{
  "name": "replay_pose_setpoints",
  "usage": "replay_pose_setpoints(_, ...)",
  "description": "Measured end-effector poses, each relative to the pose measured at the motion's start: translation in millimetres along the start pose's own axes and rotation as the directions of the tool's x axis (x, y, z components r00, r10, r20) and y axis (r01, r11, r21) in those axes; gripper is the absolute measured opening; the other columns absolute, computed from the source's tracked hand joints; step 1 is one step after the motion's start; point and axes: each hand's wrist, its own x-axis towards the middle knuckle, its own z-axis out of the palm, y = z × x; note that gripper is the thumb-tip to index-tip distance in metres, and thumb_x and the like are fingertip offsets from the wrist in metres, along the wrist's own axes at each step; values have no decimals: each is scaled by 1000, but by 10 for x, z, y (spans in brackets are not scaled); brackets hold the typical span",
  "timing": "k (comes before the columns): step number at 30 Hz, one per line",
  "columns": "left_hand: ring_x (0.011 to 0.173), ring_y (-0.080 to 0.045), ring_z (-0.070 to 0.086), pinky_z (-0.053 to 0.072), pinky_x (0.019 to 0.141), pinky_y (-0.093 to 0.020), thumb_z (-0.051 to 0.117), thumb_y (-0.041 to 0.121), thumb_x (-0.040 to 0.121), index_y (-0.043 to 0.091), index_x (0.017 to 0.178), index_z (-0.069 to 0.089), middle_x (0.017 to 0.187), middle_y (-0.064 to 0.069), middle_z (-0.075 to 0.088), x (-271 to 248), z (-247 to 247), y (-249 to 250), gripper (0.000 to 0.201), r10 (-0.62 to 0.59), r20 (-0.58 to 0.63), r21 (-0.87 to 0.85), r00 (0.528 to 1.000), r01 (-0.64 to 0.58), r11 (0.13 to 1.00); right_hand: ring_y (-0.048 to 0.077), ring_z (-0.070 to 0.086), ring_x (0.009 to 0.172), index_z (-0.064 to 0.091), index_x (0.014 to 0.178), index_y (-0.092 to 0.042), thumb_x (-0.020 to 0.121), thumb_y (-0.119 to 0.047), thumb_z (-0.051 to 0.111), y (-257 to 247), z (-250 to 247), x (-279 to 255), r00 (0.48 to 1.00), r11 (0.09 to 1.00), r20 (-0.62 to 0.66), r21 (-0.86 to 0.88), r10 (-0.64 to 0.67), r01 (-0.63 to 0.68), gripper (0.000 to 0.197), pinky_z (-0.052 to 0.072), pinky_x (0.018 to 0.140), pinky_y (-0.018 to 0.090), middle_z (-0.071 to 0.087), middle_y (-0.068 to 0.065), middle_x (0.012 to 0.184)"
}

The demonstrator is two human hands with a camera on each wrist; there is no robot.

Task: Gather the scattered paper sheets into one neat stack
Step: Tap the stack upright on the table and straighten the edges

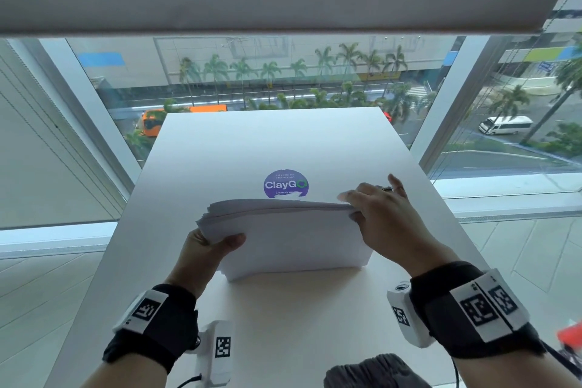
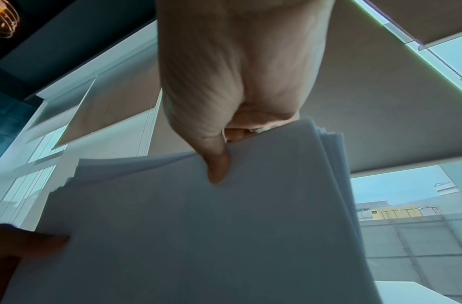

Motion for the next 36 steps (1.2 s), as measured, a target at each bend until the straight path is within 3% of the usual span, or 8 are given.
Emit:
replay_pose_setpoints(3, 63, -1, 68, 54, 58, -14, 69, 11, 61, 13, 83, 69, 67, 10, 75, 1, -5, -15, 23, 9, -10, 15, 1000, -9, 1000, 36, 63, 76, 69, 103, -15, 79, -2, 58, -40, -92, -14, 994, 997, 106, 76, 1, -10, 29, 46, 82, 36, 66, 8, 90)
replay_pose_setpoints(7, 62, 1, 67, 53, 59, -12, 71, -7, 73, 15, 81, 70, 65, 12, 74, 11, -4, -56, 24, 21, -19, 86, 1000, -19, 996, 35, 64, 79, 68, 106, -15, 78, -7, 60, -66, -95, -39, 999, 995, 48, 105, -4, -1, 30, 45, 65, 31, 67, 7, 90)
replay_pose_setpoints(10, 61, 1, 66, 53, 60, -12, 73, -8, 70, 16, 79, 70, 64, 11, 74, 12, -2, -59, 26, 9, -19, 81, 1000, -7, 997, 30, 60, 102, 51, 129, -11, 73, -15, 62, -144, -87, -16, 989, 989, -129, 125, -68, 85, 57, 49, 83, 33, 64, 7, 116)
replay_pose_setpoints(12, 62, -1, 66, 54, 62, -13, 74, -8, 68, 18, 77, 71, 65, 10, 74, 18, -7, -51, 27, 5, -14, 71, 1000, -5, 997, 24, 44, 126, 30, 142, -10, 76, -26, 59, -231, -114, 10, 975, 987, -202, 114, -91, 116, 74, 36, 103, 33, 47, 8, 141)
replay_pose_setpoints(16, 63, -2, 67, 55, 63, -15, 75, 5, 58, 21, 66, 76, 67, 8, 75, 7, -16, -18, 18, -10, 9, 47, 1000, 10, 999, 17, 25, 142, 10, 149, -21, 84, -46, 50, -399, -106, 44, 972, 989, 184, 53, -145, 137, 80, 10, 115, 44, 28, -5, 154)
replay_pose_setpoints(28, 67, -5, 67, 55, 66, -16, 73, 12, 56, 14, 78, 73, 69, 5, 75, -20, 3, -18, 22, -19, 13, 24, 1000, 19, 1000, 27, 44, 127, 5, 144, -39, 82, -31, 60, -564, -43, 192, 958, 973, 173, 49, -230, 225, 84, 16, 111, 54, 40, 4, 143)
replay_pose_setpoints(32, 66, -4, 67, 54, 63, -13, 75, 1, 62, 9, 85, 72, 69, 6, 75, -43, 28, 10, 25, -3, 35, 15, 999, 3, 1000, 33, 60, 93, 3, 145, -37, 81, -16, 58, -749, -3, 264, 941, 951, 150, -15, -303, 309, 87, 46, 93, 45, 58, 9, 115)
replay_pose_setpoints(36, 66, -4, 68, 54, 62, -14, 74, 3, 59, 12, 83, 72, 70, 5, 75, -61, 17, 37, 26, 7, 39, 13, 999, -7, 1000, 28, 47, 81, -5, 146, -40, 86, 2, 33, -814, -30, 296, 918, 935, 186, 11, -350, 354, 82, 33, 68, 33, 57, 9, 97)
